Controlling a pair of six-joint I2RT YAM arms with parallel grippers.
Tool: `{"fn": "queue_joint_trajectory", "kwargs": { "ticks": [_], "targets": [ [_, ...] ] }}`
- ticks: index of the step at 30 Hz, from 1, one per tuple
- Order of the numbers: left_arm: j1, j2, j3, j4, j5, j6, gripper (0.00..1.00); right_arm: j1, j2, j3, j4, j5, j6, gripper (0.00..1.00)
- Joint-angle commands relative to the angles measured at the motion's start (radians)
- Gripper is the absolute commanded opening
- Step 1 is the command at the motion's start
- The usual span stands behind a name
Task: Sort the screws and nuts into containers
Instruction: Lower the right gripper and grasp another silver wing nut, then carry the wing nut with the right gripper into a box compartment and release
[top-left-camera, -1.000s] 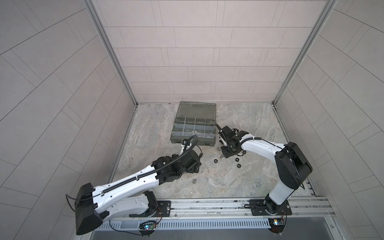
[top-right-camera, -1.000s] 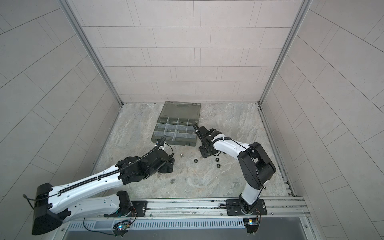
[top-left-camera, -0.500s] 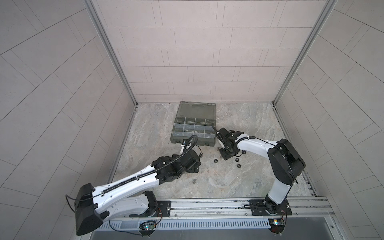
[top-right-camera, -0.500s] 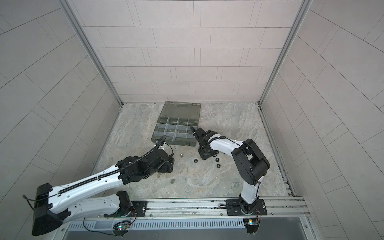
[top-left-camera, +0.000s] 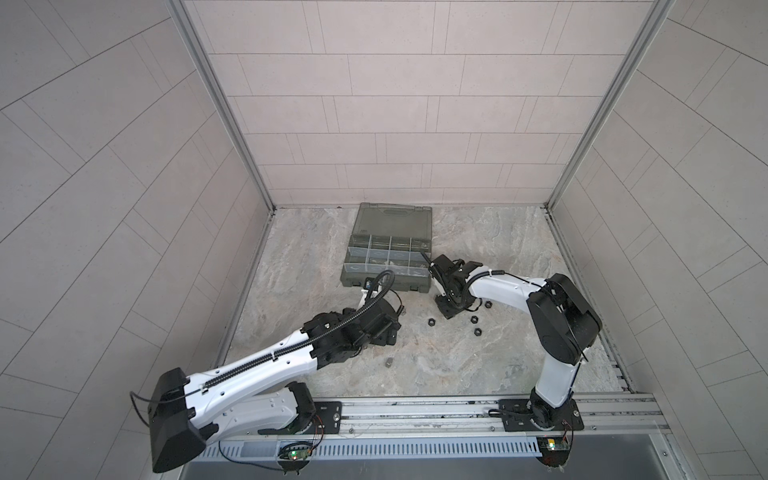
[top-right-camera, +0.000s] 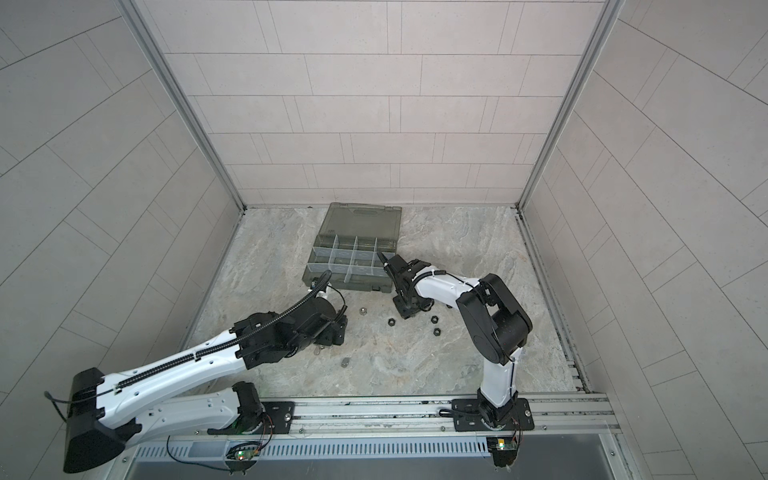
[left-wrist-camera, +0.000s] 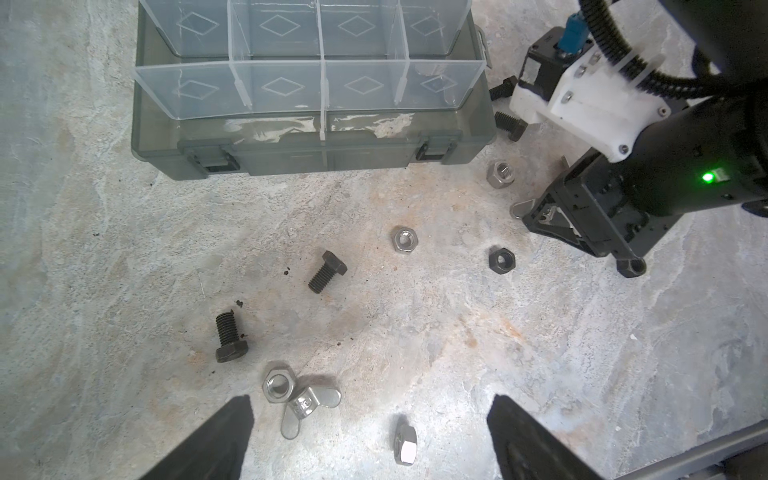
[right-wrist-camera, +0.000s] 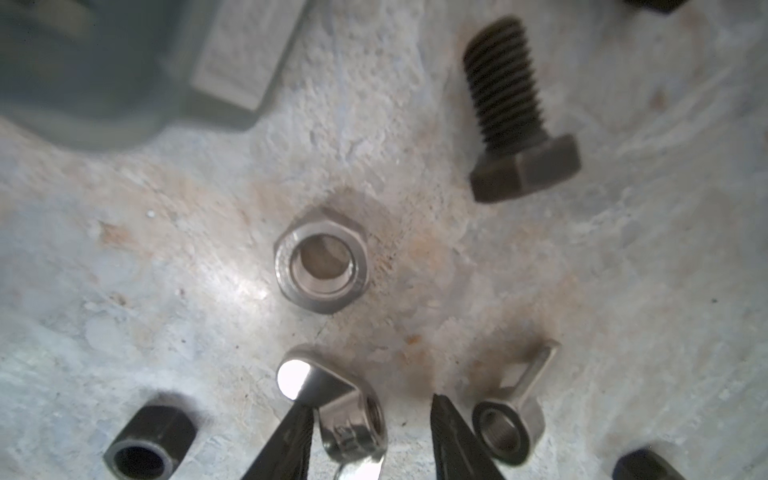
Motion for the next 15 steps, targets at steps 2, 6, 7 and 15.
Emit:
{"fn": "queue_joint_trajectory", "kwargs": {
  "ticks": [2,6,7,15],
  "targets": [
    [0.009,-0.021,-0.010,-0.014,-0.004,0.020,0.95,0.008,0.032,0.025,-0.011,-0.013,-0.021,0.44],
    [0.012,-0.026,-0.011,-0.018,-0.002,0.020,0.95,0.010,0.044,0.019,-0.004,-0.031,-0.014,0.34],
    [0.011,-0.025,-0.012,-0.018,-0.001,0.020,0.95,0.009,0.045,0.018,-0.003,-0.032,-0.010,0.32],
    [0.016,-0.021,-0.009,-0.013,0.010,0.021,0.95,0.007,0.026,-0.029,0.005,-0.038,0.034,0.33]
  ]
}}
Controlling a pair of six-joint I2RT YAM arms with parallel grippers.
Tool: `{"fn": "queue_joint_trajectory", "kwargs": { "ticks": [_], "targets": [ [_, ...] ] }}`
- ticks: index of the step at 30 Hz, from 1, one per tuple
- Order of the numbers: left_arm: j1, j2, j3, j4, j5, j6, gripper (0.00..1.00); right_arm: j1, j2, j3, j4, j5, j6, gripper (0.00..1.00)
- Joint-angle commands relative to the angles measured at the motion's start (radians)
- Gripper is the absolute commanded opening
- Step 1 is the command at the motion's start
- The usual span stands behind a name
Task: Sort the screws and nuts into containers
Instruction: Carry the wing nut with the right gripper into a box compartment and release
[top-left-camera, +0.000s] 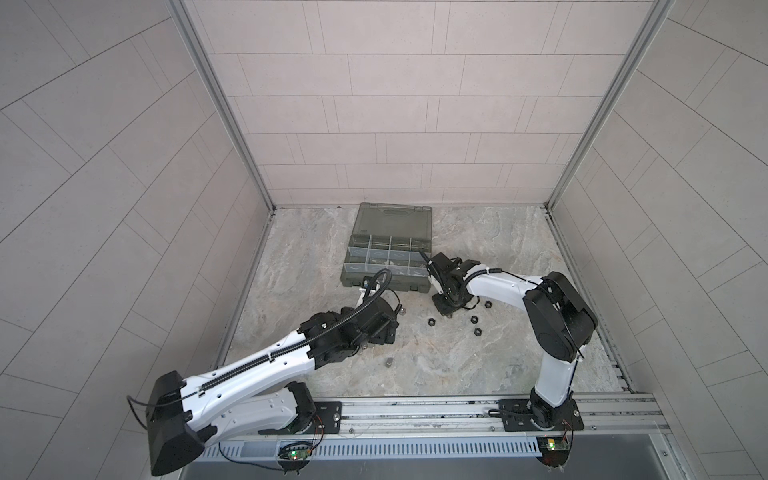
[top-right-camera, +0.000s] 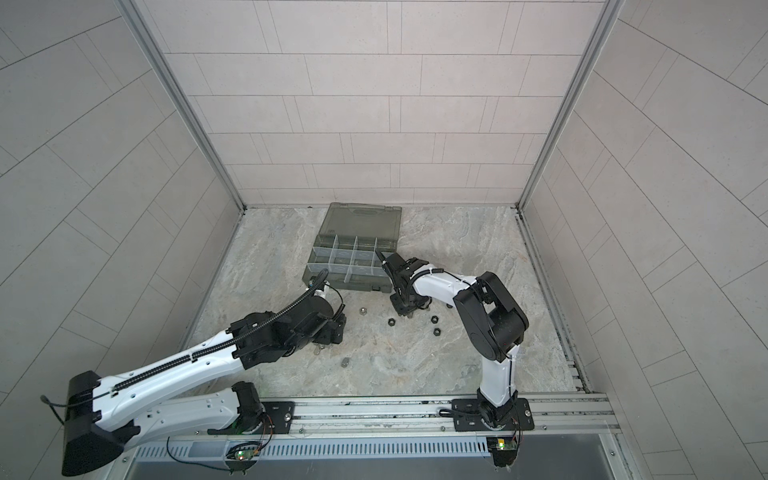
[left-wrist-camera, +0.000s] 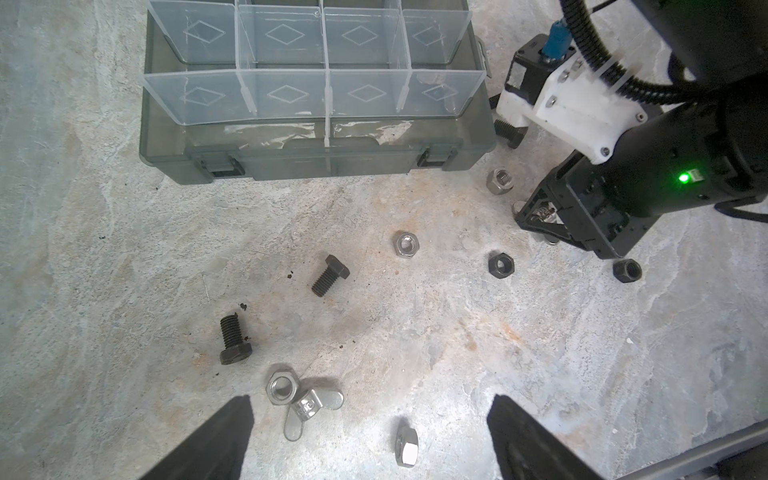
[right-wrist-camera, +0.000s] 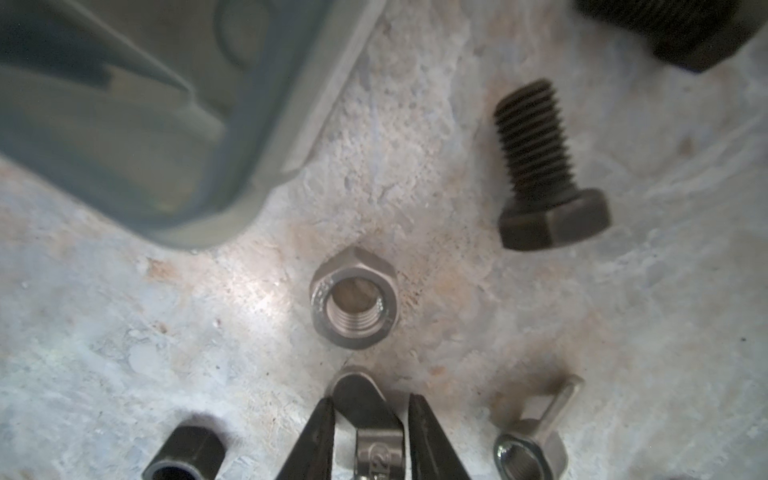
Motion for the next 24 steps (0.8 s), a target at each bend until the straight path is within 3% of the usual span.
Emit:
{"fn": "queue_joint_trajectory", "kwargs": {
  "ticks": [1,8,12,24],
  "targets": [
    [0.008,-0.006,-0.008,-0.011,0.004,0.015,0.95,0.007,0.005,-0.047,-0.010,-0.003,0.029,0.33],
    [0.008,-0.005,-0.004,-0.013,0.009,0.013,0.95,-0.002,-0.010,-0.070,-0.004,-0.005,0.045,0.30],
    [0.008,-0.007,-0.004,-0.014,0.011,0.010,0.95,-0.008,-0.013,-0.073,-0.006,-0.018,0.052,0.16],
    [0.019,0.047,0.100,-0.054,-0.008,0.060,0.95,-0.030,-0.119,-0.004,-0.091,-0.015,0.063,0.11]
  ]
}}
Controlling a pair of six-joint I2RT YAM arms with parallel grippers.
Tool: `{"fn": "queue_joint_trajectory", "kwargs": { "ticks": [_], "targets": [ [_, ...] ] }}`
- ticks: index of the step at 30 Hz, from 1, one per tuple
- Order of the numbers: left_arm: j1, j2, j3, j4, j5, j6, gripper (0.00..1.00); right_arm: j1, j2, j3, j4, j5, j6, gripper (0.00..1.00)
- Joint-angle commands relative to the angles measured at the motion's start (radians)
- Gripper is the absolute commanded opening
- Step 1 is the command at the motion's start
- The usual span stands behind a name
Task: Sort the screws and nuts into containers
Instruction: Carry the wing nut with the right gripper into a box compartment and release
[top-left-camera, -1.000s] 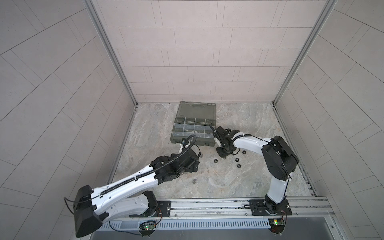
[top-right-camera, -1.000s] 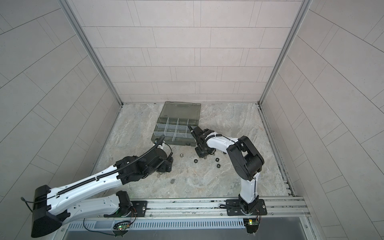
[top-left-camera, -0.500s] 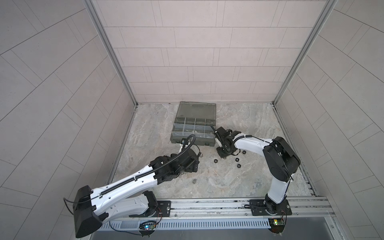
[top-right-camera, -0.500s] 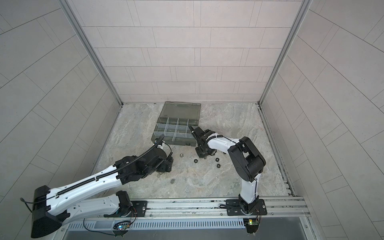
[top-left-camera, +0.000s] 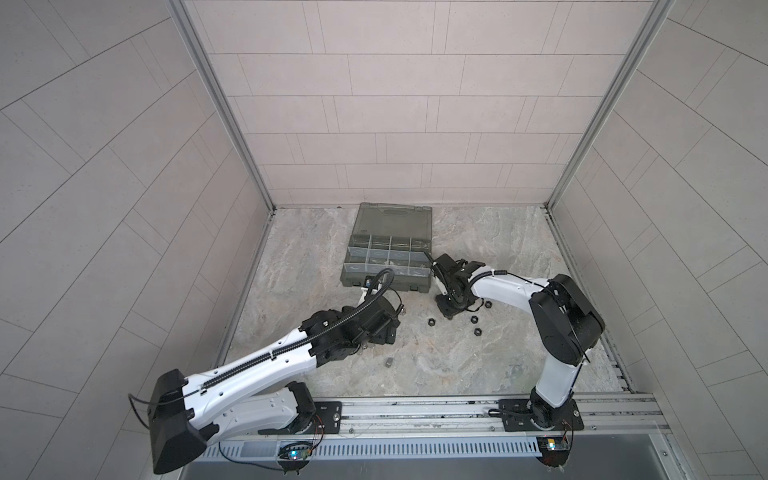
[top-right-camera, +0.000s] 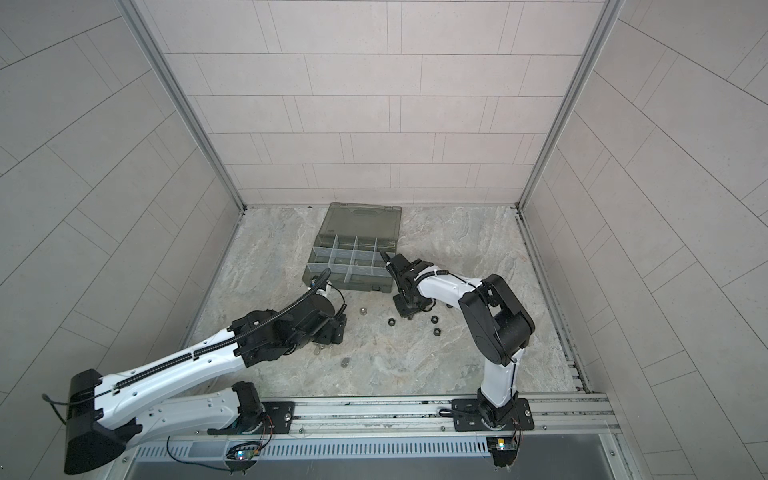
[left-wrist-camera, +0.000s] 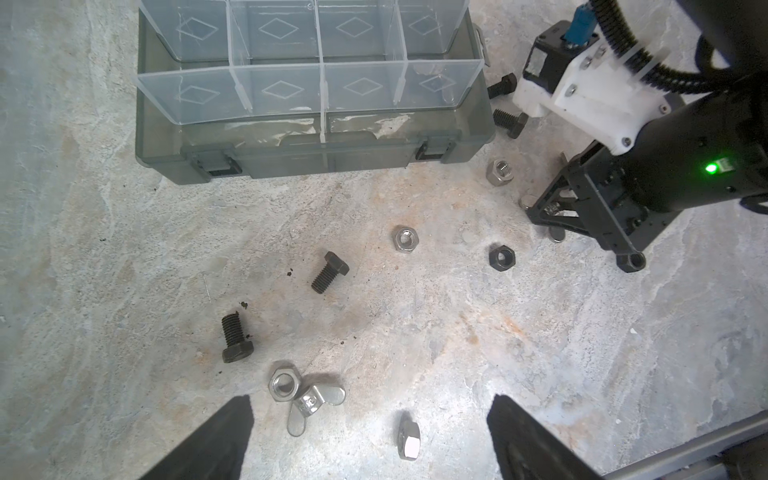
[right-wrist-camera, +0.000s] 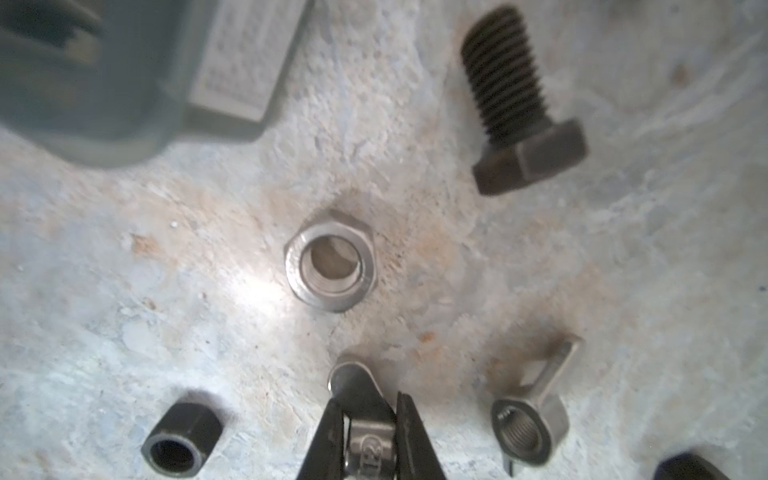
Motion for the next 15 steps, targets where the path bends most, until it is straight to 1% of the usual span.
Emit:
{"fn": "queue_joint_trajectory", "kwargs": {
  "ticks": [1,4,8,11,15],
  "targets": [
    [0.018,0.027,0.073,-0.024,-0.014,0.038,0.95,-0.011,-0.075,0.044,-0.078,0.007,0.011,0.10],
    [0.050,0.068,0.125,-0.032,0.012,0.059,0.95,-0.022,-0.095,0.087,-0.106,0.001,0.009,0.10],
    [0.126,0.140,0.212,-0.047,0.070,0.105,0.96,-0.044,-0.085,0.183,-0.142,-0.010,0.010,0.11],
    [0.166,0.180,0.275,-0.057,0.097,0.136,0.95,-0.062,-0.036,0.299,-0.176,-0.019,0.008,0.11],
    [0.201,0.207,0.314,-0.044,0.129,0.150,0.96,-0.076,0.075,0.477,-0.211,-0.035,0.003,0.11]
  ]
}}
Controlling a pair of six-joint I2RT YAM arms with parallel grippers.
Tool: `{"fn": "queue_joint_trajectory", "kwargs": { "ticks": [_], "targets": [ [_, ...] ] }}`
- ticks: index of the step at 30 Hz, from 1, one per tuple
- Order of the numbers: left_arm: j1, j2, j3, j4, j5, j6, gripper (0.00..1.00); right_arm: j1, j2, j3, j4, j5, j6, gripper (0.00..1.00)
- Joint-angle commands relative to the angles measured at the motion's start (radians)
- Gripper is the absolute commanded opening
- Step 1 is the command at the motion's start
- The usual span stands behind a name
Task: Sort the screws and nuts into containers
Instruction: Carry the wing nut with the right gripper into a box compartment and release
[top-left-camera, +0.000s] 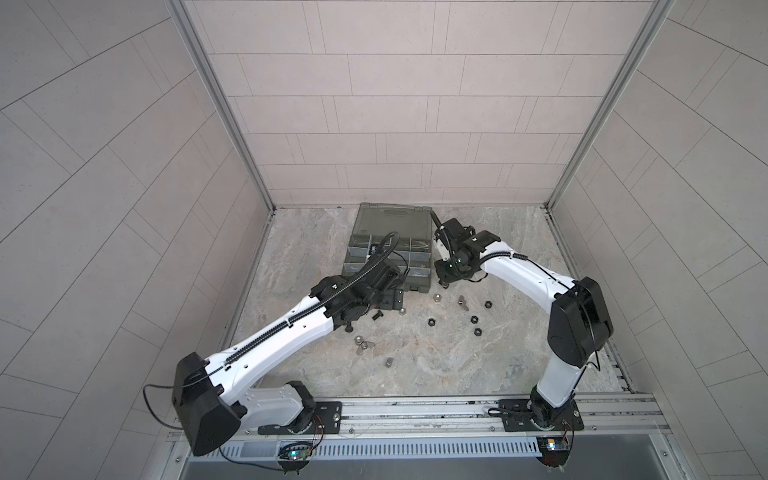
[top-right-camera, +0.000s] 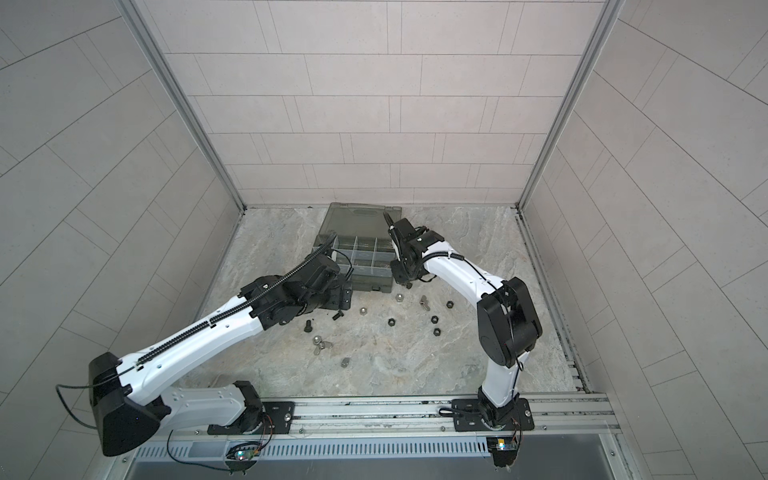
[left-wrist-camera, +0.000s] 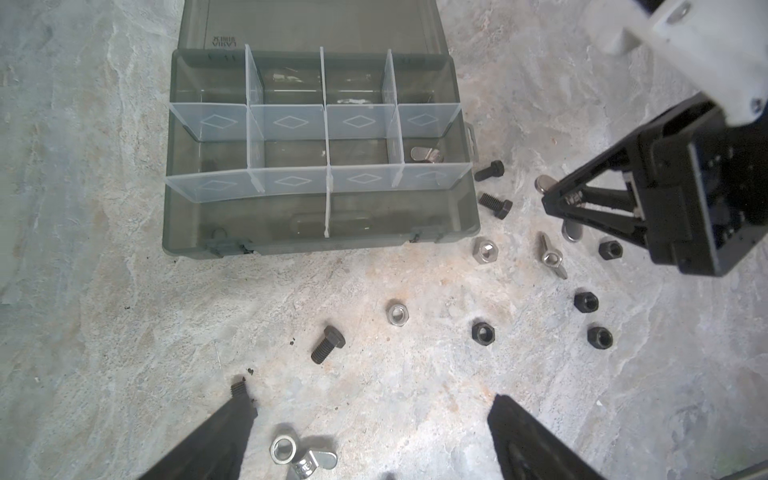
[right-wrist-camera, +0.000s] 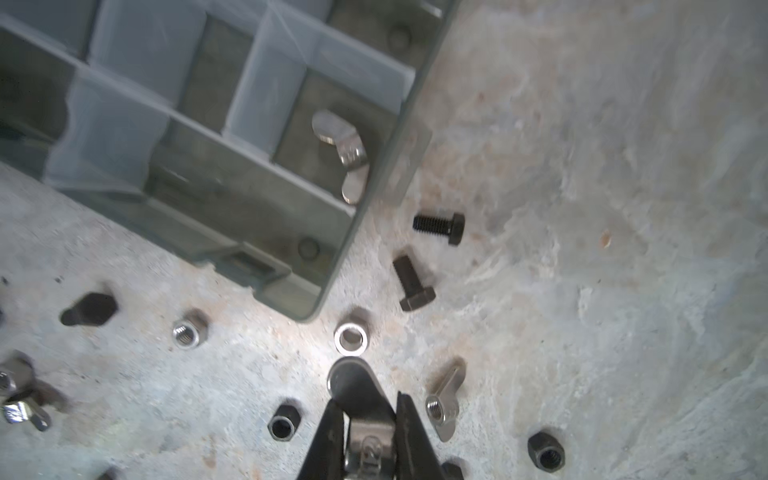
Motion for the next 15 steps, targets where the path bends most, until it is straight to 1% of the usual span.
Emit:
{"fn": "queue_joint_trajectory", "kwargs": {
  "ticks": [1,9,15],
  "targets": [
    [0.022,0.013,0.043,-0.018,0.044,0.038,0.95,-0.009,0.093,0.120,-0.058,-0.012,0.004,0.11],
    [0.074,0.026,0.087,-0.012,0.083,0.066,0.96,-0.015,0.313,0.376,-0.070,-0.059,0.033,0.11],
    [0.130,0.033,0.102,0.011,0.132,0.074,0.95,-0.029,0.437,0.515,-0.100,-0.074,0.043,0.11]
  ]
}}
